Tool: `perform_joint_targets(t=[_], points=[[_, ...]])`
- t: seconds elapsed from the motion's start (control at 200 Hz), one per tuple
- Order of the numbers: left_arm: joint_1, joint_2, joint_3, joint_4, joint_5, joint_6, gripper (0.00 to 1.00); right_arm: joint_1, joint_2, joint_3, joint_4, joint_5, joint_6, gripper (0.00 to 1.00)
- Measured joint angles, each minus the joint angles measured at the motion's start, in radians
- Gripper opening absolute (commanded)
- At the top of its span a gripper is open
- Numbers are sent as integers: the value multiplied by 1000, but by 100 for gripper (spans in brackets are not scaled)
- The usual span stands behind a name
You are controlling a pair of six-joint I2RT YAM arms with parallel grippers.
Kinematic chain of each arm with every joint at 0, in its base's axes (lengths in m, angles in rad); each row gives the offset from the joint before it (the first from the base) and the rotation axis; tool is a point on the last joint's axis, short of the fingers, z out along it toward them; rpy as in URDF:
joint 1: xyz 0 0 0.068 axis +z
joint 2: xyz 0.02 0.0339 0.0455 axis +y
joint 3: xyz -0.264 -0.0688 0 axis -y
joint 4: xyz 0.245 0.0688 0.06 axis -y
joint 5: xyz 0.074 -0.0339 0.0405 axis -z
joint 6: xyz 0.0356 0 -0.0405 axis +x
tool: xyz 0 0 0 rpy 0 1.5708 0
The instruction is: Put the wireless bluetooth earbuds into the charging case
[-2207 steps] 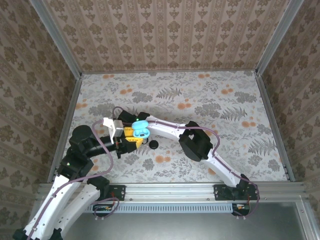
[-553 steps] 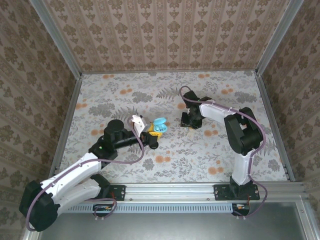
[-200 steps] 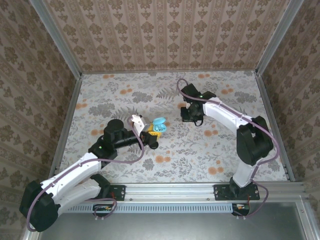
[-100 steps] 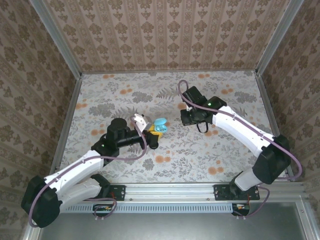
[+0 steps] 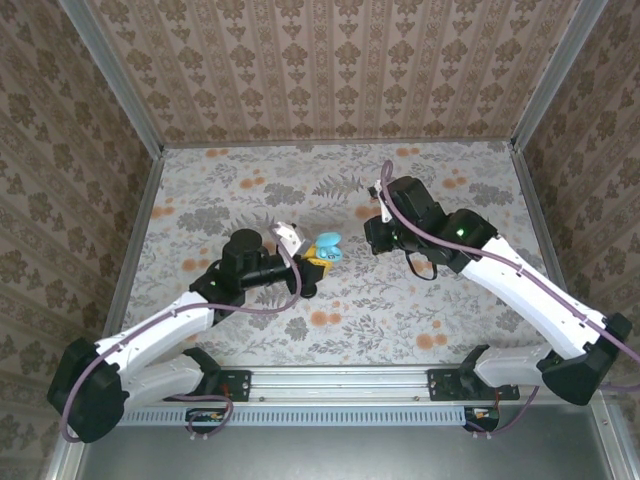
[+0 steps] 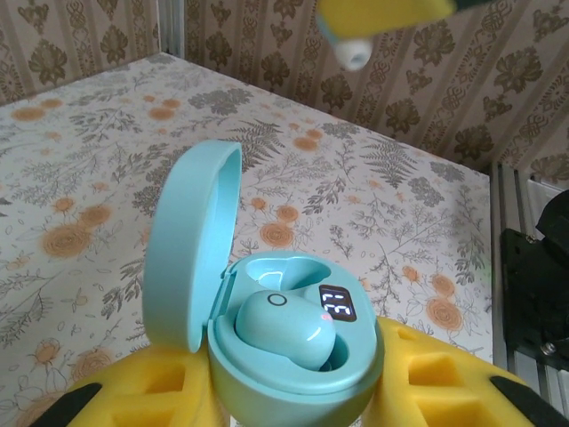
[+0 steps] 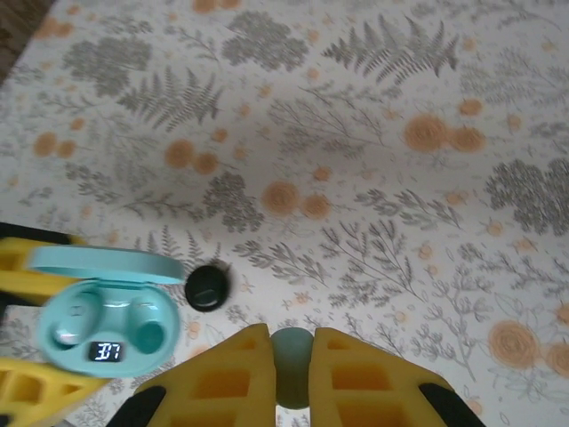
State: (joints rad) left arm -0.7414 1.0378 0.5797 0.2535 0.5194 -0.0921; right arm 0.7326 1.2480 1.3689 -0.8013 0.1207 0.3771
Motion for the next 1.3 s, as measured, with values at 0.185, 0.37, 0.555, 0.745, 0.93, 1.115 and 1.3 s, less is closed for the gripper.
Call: perform_joint_targets(t=[0.185,0.37,0.555,0.745,0.93,1.115,1.3], points=[[-5,4,4,0,0,-3,5,19,-64,-59,95,-67,-33,10],[-12,4,26,2,0,-3,5,42,-76,-87,148,-123,-62,10],[-23,4,32,3,3,-3,5,58,-71,-90,171,-156,-95,10],[-31,3,32,3,5,-2,5,58,-50,-95,174,-159,-124,10],[-32,-5,32,5,7,-2,5,58,-42,-105,175,-164,-152,10],[-33,-17,32,9,7,-2,4,58,-42,-123,187,-179,-171,10],[-37,-21,32,16,7,-2,4,59,-37,-129,193,-179,-180,10]])
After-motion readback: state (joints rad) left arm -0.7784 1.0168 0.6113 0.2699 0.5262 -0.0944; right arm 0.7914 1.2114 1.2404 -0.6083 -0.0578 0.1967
